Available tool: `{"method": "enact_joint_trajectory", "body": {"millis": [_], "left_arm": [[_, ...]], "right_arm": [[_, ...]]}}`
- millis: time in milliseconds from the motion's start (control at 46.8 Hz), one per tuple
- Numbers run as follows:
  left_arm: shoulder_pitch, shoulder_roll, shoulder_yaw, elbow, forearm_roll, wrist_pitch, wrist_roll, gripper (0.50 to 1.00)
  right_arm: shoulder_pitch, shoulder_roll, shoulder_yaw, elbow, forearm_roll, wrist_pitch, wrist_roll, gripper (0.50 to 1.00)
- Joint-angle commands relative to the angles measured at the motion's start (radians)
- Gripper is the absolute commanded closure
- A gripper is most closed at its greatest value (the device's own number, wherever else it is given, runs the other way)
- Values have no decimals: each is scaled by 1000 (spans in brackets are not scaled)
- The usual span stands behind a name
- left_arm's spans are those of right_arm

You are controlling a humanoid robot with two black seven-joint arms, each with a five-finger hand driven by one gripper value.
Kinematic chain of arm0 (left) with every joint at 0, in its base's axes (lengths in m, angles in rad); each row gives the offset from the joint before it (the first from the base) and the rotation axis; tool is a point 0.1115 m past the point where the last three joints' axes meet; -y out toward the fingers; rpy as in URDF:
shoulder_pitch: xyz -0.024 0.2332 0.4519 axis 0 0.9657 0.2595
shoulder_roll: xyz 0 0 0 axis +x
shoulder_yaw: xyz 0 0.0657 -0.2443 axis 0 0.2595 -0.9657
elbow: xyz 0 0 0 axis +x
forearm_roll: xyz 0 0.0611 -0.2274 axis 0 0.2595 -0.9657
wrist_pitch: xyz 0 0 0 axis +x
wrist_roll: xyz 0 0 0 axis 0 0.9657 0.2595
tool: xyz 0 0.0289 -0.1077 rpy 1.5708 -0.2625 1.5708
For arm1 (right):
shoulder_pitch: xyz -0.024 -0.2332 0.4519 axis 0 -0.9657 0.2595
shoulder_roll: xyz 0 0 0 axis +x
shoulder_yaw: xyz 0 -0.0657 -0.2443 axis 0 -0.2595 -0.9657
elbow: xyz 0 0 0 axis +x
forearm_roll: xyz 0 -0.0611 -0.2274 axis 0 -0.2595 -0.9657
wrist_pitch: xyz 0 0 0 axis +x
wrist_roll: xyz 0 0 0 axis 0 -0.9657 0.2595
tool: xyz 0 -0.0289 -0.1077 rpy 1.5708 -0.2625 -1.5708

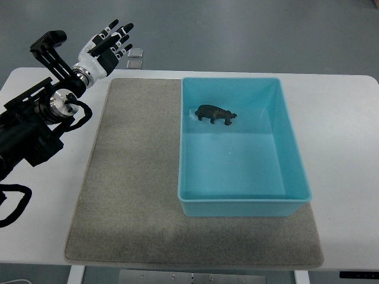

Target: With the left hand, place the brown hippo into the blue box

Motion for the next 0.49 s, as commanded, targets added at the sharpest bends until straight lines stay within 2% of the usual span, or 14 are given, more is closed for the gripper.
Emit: {"method": "enact_joint_trajectory", "body": {"millis": [0, 470], "left_arm": [[-4, 1, 0, 1, 2, 1, 1, 506], [-4, 7, -2, 2, -3, 1, 1, 506]], "right_arm": [[0, 0, 0, 0, 0, 0, 0, 564], [3, 0, -1, 51, -8, 14, -2, 564]]}}
